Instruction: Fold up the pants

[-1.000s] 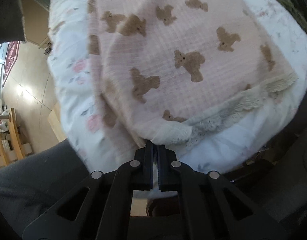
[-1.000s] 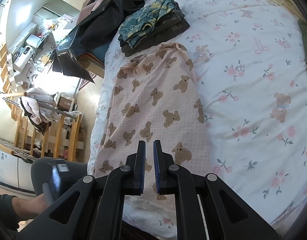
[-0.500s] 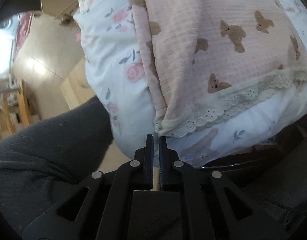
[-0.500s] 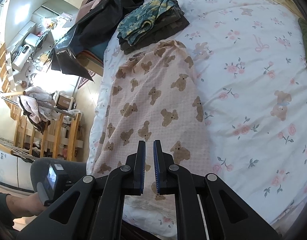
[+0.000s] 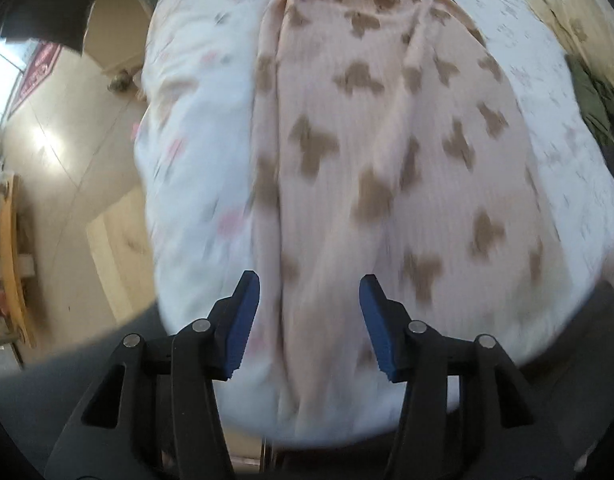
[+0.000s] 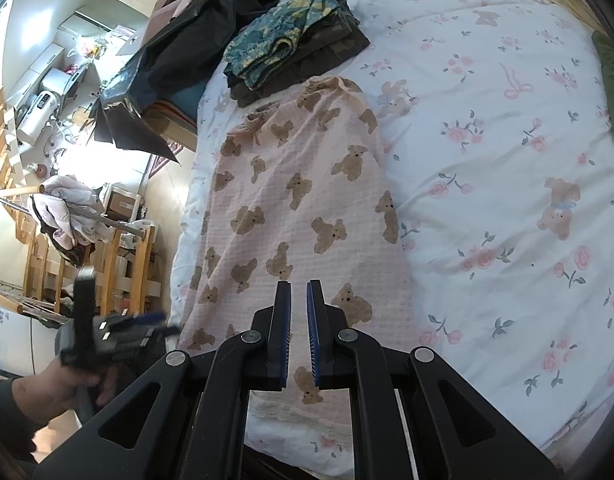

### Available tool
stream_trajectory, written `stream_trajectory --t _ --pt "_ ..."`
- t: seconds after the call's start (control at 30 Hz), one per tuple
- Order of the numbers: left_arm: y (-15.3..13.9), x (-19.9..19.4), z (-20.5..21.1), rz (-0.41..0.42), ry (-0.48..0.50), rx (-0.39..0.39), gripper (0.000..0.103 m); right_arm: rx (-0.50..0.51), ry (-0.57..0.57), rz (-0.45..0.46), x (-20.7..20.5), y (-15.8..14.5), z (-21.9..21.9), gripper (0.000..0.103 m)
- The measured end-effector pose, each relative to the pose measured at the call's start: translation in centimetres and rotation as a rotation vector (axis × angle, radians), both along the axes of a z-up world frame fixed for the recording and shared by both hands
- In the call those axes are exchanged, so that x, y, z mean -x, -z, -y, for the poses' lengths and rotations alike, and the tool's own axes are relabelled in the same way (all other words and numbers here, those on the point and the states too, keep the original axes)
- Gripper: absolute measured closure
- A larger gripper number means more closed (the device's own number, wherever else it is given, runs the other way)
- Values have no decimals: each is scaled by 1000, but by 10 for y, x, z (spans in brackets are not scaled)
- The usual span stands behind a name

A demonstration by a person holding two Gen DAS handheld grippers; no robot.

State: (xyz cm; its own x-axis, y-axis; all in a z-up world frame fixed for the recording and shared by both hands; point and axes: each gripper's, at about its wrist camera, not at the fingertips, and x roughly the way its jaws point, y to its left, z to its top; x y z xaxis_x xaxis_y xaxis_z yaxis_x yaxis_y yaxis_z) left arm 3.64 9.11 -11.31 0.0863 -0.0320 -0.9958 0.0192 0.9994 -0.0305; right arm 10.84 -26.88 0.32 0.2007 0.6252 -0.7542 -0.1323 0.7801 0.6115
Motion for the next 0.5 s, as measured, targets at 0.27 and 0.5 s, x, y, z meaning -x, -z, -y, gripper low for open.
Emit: stream_trajectory --t 0.27,0.5 --pt "6 -113 -3 251 4 -51 58 16 36 -21 -2 7 9 93" --pt "26 -188 -4 263 4 -9 74 25 64 -42 -14 15 17 93"
